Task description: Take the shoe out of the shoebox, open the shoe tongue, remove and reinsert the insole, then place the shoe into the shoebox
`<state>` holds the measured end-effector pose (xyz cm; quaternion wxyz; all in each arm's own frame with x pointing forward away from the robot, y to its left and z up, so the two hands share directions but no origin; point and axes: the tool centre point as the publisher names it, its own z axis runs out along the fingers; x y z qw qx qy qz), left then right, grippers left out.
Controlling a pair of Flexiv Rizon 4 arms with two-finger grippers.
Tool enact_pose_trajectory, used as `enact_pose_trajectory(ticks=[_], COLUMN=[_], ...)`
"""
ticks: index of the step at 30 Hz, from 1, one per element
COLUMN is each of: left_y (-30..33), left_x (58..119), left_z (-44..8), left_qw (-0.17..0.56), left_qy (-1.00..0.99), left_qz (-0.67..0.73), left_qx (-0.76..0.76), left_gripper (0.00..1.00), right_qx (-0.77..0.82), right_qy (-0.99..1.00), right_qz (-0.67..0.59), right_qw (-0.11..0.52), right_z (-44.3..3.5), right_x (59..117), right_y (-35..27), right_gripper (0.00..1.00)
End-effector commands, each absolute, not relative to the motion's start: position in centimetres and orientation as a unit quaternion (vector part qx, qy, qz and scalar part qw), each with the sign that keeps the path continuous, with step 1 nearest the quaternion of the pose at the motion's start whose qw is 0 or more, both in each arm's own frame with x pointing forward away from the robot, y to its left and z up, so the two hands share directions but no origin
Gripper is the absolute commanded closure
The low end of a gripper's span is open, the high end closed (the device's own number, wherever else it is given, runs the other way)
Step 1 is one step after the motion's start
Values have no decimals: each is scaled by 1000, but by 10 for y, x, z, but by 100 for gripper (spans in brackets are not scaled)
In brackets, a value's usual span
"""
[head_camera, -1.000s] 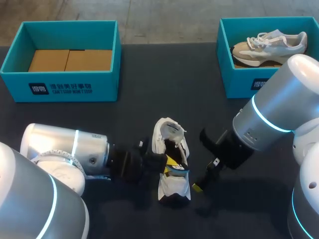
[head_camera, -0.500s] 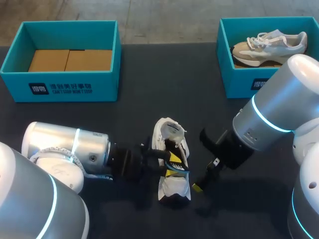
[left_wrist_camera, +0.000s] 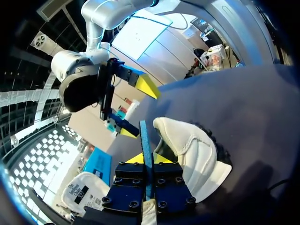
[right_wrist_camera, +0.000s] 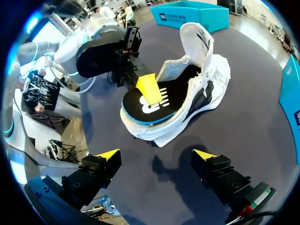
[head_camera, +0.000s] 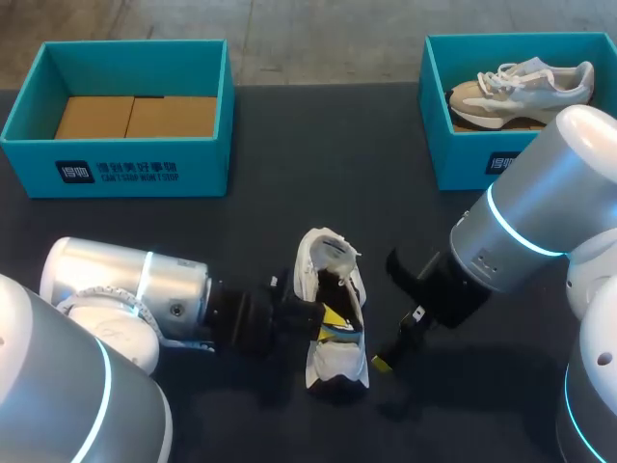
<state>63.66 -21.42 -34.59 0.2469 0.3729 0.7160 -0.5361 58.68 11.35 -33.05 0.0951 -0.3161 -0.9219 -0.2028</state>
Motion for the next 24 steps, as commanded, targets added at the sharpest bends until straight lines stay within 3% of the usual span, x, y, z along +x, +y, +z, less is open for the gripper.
enact_pose_trajectory(ticks=[1,11,12,16,20,24], left_y=[-218,-216,-215,-212,-212,-214], left_x=[641,646,644,638,632,632], left_z=[-353,-354,-351,-343,-337,-336], left_qw=[251,257,255,249,241,237], left_qy=[721,722,720,715,711,711], left_qz=[-529,-523,-527,-542,-551,-554], left_qx=[372,373,372,366,363,363], left_gripper=[100,100,82,60,62,78], right_qx=[-317,-317,-317,-317,-317,-317], right_qy=[-922,-922,-922,-922,-922,-922], right_qz=[-203,-203,-203,-203,-203,-203], right_qw=[94,94,94,94,94,94], right_z=[-331,-331,-331,-331,-331,-331], right_x=[586,586,586,586,586,586], right_y=[115,115,115,115,115,115], right_gripper=[0,0,0,0,0,0])
